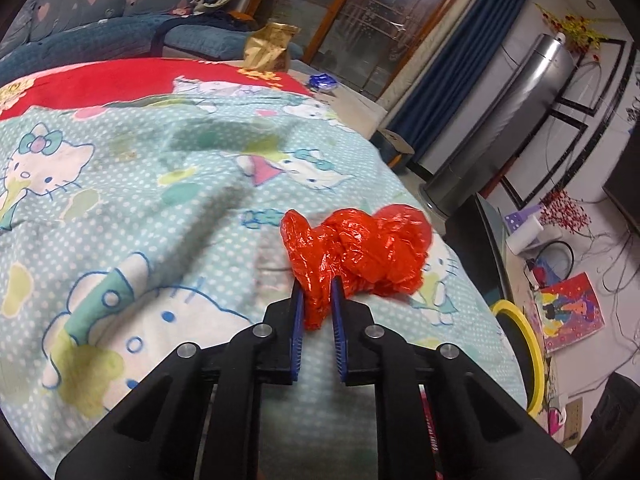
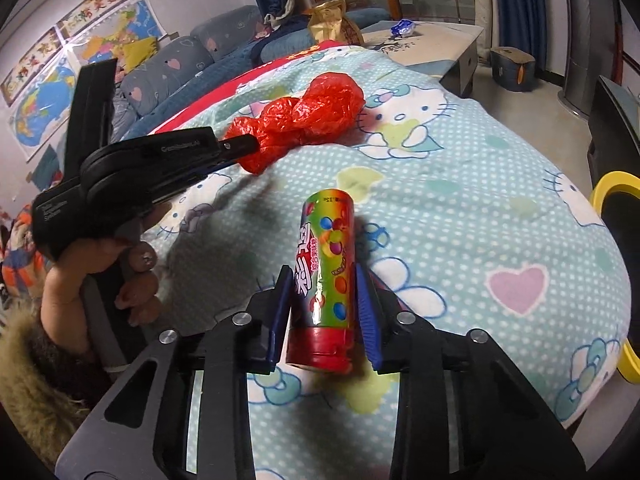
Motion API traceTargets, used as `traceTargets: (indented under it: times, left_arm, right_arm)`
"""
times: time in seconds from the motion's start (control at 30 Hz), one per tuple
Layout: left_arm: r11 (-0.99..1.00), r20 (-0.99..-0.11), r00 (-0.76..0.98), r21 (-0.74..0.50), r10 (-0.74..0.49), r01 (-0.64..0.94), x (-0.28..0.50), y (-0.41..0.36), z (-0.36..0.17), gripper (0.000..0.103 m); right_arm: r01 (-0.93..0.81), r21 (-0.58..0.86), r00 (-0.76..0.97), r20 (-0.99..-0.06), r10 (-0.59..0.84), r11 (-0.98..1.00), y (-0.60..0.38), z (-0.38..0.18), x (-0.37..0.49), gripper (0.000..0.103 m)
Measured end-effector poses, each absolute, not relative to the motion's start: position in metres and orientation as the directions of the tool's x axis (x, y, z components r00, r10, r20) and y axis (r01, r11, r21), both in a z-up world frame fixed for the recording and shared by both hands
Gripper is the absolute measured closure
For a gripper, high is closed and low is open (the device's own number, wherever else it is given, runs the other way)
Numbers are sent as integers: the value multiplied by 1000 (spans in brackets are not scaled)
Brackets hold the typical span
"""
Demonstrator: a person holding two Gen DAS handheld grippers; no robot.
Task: Collect trash
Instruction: 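Grasp the red balloon-like bag with the left tool while the right tool grasps the rainbow candy tube, then carry the red bag and candy tube over the yellow bin and lower them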
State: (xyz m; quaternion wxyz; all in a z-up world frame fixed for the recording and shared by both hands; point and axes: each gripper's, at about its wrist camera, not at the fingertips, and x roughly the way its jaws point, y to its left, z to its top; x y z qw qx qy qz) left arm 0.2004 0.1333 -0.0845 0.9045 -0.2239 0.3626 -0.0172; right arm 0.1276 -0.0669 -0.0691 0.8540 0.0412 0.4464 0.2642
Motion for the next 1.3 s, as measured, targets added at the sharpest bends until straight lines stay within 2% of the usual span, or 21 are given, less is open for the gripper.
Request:
traceTargets:
  times: [0.77, 1.3]
  left_arm:
    - [943, -616, 749, -330, -246, 39, 182, 64, -44, 95]
    - [937, -598, 729, -300, -333, 182, 179, 2, -29, 96]
  right_arm:
    - [-249, 329, 590, -695, 412, 911, -160, -45, 144, 79]
    - [-154, 273, 666, -681, 303, 950, -232, -30, 146, 79]
